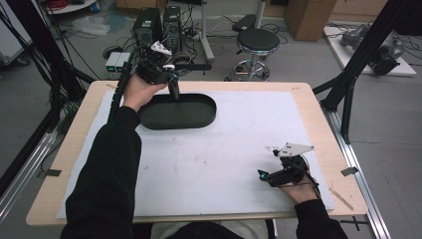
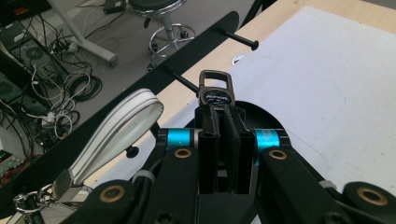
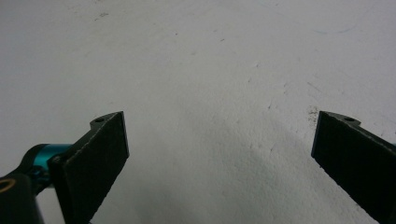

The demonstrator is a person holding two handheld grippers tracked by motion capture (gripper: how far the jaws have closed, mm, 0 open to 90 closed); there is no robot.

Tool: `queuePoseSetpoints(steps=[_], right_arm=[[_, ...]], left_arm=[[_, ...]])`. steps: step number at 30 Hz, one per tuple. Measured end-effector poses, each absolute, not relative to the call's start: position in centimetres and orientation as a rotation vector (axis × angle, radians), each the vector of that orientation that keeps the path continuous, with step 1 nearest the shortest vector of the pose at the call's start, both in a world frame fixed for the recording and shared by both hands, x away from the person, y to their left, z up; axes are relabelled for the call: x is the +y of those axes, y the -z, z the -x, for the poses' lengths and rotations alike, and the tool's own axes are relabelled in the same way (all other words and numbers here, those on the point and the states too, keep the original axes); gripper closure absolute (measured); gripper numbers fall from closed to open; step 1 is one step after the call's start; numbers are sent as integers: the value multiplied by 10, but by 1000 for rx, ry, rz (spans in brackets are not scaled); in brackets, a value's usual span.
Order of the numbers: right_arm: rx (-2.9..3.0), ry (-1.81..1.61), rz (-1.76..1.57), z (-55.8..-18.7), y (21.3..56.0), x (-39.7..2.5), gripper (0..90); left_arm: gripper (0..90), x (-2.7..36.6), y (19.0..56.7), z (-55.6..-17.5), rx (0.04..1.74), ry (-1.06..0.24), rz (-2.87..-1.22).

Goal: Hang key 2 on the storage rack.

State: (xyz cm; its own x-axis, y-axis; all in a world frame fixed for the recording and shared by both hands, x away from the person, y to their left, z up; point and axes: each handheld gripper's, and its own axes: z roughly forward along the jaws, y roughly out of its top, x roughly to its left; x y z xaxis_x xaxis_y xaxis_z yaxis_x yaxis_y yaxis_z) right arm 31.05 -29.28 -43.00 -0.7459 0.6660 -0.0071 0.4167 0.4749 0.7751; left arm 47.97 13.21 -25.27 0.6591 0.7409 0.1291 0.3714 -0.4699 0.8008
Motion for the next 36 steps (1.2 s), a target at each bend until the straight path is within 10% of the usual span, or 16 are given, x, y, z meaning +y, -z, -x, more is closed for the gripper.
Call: queuePoseSetpoints(steps=[36], right_arm=[[2435,-1136,-914,-311,432,-293,31]], left_arm=[[827,104,306,-504,1014,-789,-2082]])
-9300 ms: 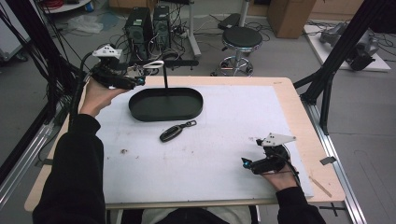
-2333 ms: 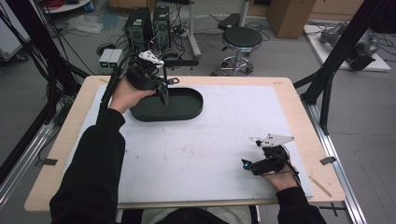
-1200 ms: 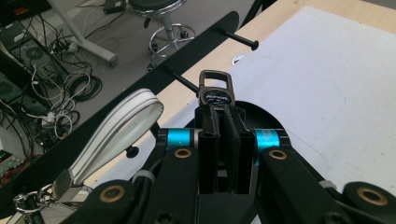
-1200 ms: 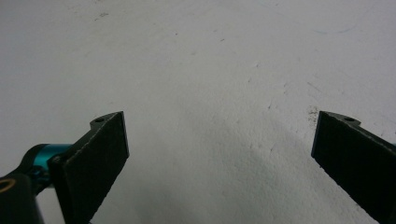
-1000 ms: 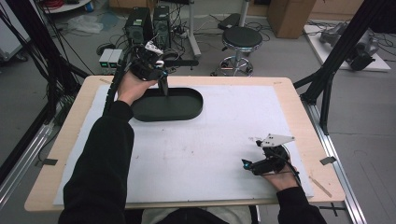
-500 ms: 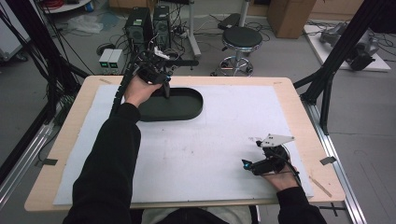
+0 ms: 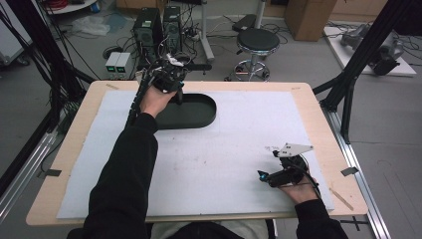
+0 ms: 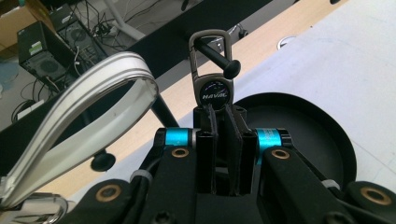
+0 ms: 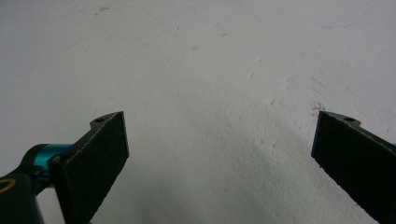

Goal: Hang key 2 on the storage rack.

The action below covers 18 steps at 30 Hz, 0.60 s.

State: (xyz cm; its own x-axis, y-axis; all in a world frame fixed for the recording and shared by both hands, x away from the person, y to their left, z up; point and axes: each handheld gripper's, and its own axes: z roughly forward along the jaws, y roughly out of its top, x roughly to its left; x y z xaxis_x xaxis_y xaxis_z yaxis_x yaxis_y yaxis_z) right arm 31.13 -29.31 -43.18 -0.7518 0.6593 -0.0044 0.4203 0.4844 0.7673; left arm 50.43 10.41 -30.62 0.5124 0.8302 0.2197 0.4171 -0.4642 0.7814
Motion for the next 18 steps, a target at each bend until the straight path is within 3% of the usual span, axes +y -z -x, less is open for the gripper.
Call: queuePoseSetpoints(steps=[12,15,18], right_arm=[[2441,-1131,-916,-311,432,-293,31],[2438,-1132,-914,-311,432,-294,31],[2437,-1129,-913,-311,432,-294,31]], left_arm=[[714,100,316,-509,1064,-697,-2062],[538,105,320,-505,1042,-581,-2054],[391,110,323,-499,987,-553,-2082]])
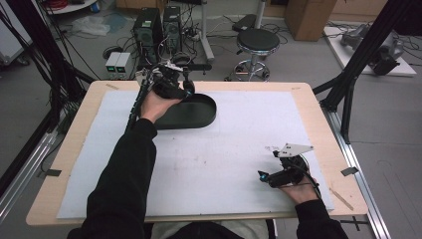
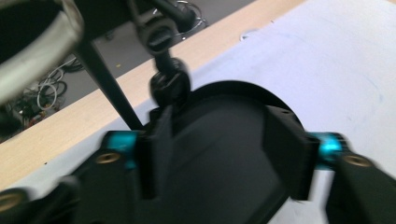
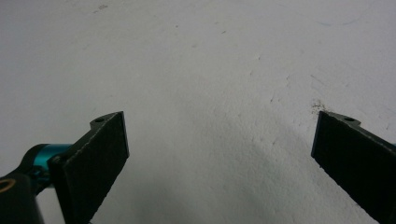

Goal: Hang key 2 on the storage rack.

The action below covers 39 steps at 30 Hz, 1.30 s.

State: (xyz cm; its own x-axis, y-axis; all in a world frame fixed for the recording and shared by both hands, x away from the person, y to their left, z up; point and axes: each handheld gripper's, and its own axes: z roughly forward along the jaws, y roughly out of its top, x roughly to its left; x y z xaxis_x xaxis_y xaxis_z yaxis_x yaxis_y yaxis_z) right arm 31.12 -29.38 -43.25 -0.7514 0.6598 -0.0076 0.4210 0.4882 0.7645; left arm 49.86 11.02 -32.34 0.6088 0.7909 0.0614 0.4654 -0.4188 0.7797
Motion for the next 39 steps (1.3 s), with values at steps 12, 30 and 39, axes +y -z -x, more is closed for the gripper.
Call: queuePoseSetpoints(steps=[12,30,39], right_arm=[[2436,-1128,-913,-310,432,-293,31],[2430,-1123,-926,-308,431,-293,31],[2430,-1131,-925,-308,431,-294,31]], left_arm=[[17,130,328,-487,865,-379,-2060],[17,159,327,-456,814,-360,-1987],[17,174,332,-442,829,-372,-1979]])
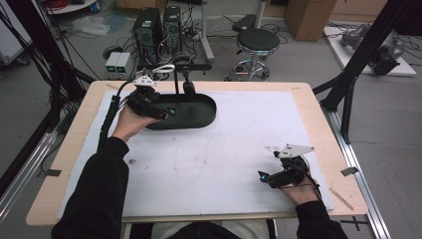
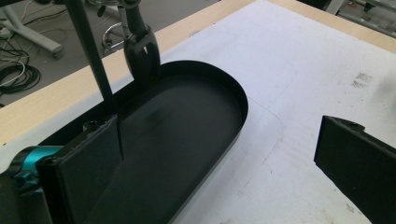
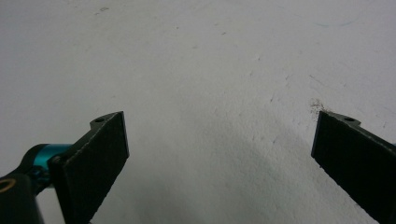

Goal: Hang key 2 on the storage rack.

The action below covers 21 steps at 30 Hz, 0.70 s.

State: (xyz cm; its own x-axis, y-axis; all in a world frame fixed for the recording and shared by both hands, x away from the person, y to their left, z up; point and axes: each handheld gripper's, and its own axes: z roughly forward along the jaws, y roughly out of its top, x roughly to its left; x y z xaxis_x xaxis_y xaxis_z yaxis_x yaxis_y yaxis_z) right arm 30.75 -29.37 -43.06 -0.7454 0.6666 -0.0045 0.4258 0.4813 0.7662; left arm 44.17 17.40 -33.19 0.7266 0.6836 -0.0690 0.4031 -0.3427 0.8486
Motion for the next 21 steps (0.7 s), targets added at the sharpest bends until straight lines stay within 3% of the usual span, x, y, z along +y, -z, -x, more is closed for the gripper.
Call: queuePoseSetpoints(steps=[21], right_arm=[[2429,-1129,-926,-307,430,-293,31]], left_arm=[[17,202,334,-403,815,-392,-1984]])
